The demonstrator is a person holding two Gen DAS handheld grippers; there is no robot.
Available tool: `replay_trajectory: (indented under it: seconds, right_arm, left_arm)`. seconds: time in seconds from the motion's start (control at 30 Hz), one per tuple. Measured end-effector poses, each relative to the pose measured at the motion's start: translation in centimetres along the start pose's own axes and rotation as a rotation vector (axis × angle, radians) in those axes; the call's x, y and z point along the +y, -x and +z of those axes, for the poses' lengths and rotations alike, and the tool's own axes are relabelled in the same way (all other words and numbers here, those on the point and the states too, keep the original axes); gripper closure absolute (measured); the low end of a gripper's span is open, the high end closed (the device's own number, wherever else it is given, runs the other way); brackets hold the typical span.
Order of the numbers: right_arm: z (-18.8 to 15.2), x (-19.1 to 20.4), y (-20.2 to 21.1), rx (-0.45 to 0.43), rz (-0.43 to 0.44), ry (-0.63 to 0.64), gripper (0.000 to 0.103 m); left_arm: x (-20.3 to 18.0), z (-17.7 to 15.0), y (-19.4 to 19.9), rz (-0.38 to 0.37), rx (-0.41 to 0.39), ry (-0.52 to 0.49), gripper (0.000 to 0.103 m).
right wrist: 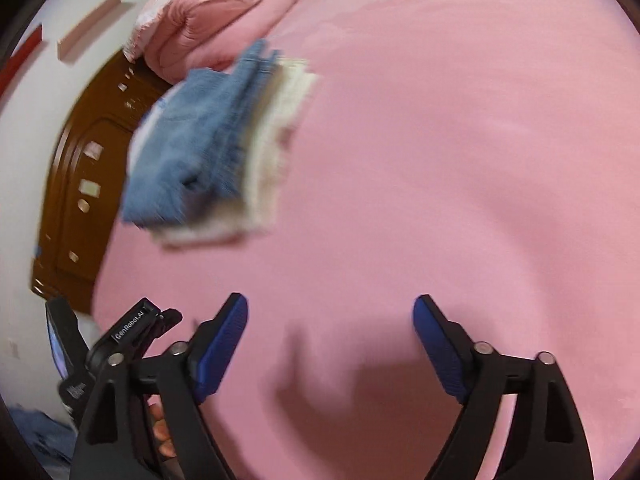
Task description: Fold large clothes
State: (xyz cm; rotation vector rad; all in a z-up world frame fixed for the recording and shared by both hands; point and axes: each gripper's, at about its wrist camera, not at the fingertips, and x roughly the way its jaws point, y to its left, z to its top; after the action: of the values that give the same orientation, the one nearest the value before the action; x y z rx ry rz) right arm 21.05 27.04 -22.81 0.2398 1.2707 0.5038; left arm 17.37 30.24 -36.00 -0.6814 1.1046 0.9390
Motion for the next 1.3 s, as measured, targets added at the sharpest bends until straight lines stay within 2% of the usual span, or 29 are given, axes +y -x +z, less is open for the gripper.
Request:
replay_trajectory:
  seconds: [0.07, 0.1, 0.17, 0.2, 0.33, 0.43, 0.47, 0.53, 0.6, 0.7, 0.77, 0.8, 0.9, 1.07, 1.13, 1.2, 1.3]
  right_arm:
    - [-2.8, -3.6, 2.4, 0.028, -0.060, 0.015, 0.006]
    - [-4.2, -5.4, 3.5, 0.050, -0.094, 0.023, 0.006]
    - [-7.7, -9.3, 6.8, 0.073, -0.165, 0.025, 0.004]
    - [-9.5, -11.1, 8.6, 0.072, -0.195, 0.021, 0.002]
    - [-16.8, -18.6, 17.5, 0.130, -0.292, -0.007, 0.001]
    - [-20.3, -23.4, 23.8, 0.159, -0.363, -0.081, 0.001]
    - [-20.9, -24.5, 25.6, 0.162, -0.387, -0.094, 0.001]
    - [-21.7, -26.4, 30.3, 0.107, -0.444, -0.099, 0.001]
    - [-21.8, -27.4, 34.8, -0.001, -0.479, -0.125, 0.001]
    - [-21.1, -28.3, 41.1, -0.185, -0.569, -0.122, 0.001]
    - [-20.6, -28.8, 43.4, -0.244, -0.642, -0.106, 0.001]
    - [-20.5, -29.1, 44.3, -0.247, -0.643, -0.102, 0.001]
    - [-19.6, -29.7, 46.4, -0.201, -0.585, -0.098, 0.001]
    - [-19.0, -29.8, 50.2, -0.206, -0.493, -0.167, 0.000]
    - [-19.8, -29.9, 50.9, -0.183, -0.465, -0.212, 0.000]
    - [-21.0, -29.3, 50.8, -0.140, -0.447, -0.235, 0.000]
    - [-23.1, -27.6, 50.6, -0.096, -0.429, -0.242, 0.000]
  left_arm:
    - [-2.1, -5.2, 1.1, 0.061, 0.074, -0.149, 0.019]
    - [-2.9, -7.6, 2.0, 0.058, 0.093, -0.207, 0.019]
    - [-3.9, -11.9, 4.0, -0.004, 0.106, -0.289, 0.019]
    - [-4.6, -15.2, 5.6, -0.037, 0.132, -0.351, 0.019]
    - [-5.6, -25.1, 11.8, -0.084, 0.194, -0.479, 0.019]
    - [-6.3, -30.2, 16.3, -0.126, 0.207, -0.547, 0.019]
    - [-6.5, -31.0, 17.2, -0.146, 0.210, -0.555, 0.019]
    - [-7.4, -32.7, 19.9, -0.182, 0.181, -0.599, 0.019]
    - [-9.5, -33.8, 22.7, -0.196, 0.135, -0.679, 0.019]
    - [-11.4, -34.5, 26.6, -0.223, 0.049, -0.730, 0.019]
    - [-13.3, -34.9, 30.0, -0.284, 0.001, -0.774, 0.019]
    - [-14.2, -34.0, 30.6, -0.298, -0.009, -0.792, 0.019]
    - [-15.4, -34.4, 34.7, -0.335, -0.060, -0.849, 0.019]
    - [-15.6, -35.1, 38.9, -0.405, -0.019, -0.869, 0.019]
    - [-14.8, -36.4, 39.8, -0.429, 0.012, -0.912, 0.019]
    - [-13.9, -37.6, 40.9, -0.417, -0.009, -0.949, 0.019]
    - [-11.5, -39.0, 41.3, -0.418, -0.011, -0.943, 0.019]
